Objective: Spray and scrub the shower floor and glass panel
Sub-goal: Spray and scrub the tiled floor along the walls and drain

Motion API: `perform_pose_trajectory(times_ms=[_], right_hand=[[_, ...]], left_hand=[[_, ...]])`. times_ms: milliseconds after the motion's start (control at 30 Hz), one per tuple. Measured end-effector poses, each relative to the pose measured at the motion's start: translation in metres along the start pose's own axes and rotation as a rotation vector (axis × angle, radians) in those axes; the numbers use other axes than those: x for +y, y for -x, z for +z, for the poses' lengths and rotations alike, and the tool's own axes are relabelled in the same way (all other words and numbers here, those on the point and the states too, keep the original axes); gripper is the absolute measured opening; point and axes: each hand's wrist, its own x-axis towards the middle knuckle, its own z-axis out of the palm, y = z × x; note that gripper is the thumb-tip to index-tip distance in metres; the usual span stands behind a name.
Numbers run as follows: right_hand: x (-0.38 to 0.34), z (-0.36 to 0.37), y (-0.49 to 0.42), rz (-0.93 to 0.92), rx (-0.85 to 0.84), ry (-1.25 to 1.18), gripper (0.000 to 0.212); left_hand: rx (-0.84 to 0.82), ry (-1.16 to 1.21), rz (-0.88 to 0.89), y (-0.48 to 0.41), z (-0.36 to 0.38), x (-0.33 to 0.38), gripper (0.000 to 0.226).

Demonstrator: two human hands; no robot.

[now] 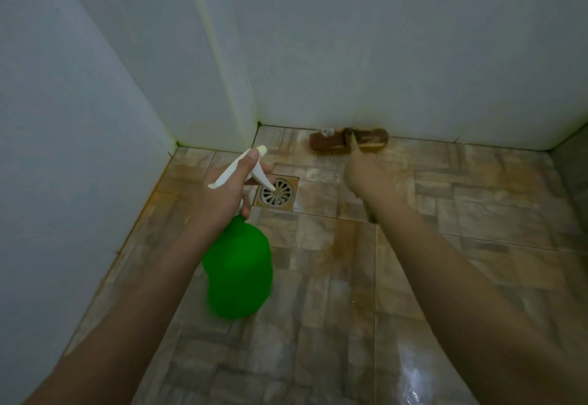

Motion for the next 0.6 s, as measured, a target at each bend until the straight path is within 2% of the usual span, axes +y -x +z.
perform_pose_trajectory(times_ms=[133, 200, 300, 367, 533, 600], right_hand=[[0.05, 0.016, 0.086, 0.033, 0.083, -0.019, 0.071], [0.065, 0.015, 0.073, 0.068, 0.131, -0.038, 0.066], [0.071, -0.015, 0.019, 0.146, 0.06, -0.04, 0.066], [0.078, -0.031, 0.012, 0.155, 0.028, 0.01, 0.068], [0.092, -0.011, 0.087, 0.231, 0.003, 0.055, 0.067], [0.098, -0.014, 0.067, 0.191, 0.048, 0.052, 0.064]], left_hand=[[-0.016, -0.096, -0.037, 0.003, 0.014, 0.003, 0.046], [-0.038, -0.148, -0.092, 0.003, 0.027, 0.002, 0.067], [-0.027, -0.223, -0.149, 0.002, 0.04, -0.001, 0.069], [-0.012, -0.217, -0.192, 0.001, 0.046, -0.001, 0.082], [-0.089, -0.271, -0.217, 0.0, 0.062, 0.001, 0.071], [-0.124, -0.307, -0.197, 0.001, 0.072, 0.0, 0.063]])
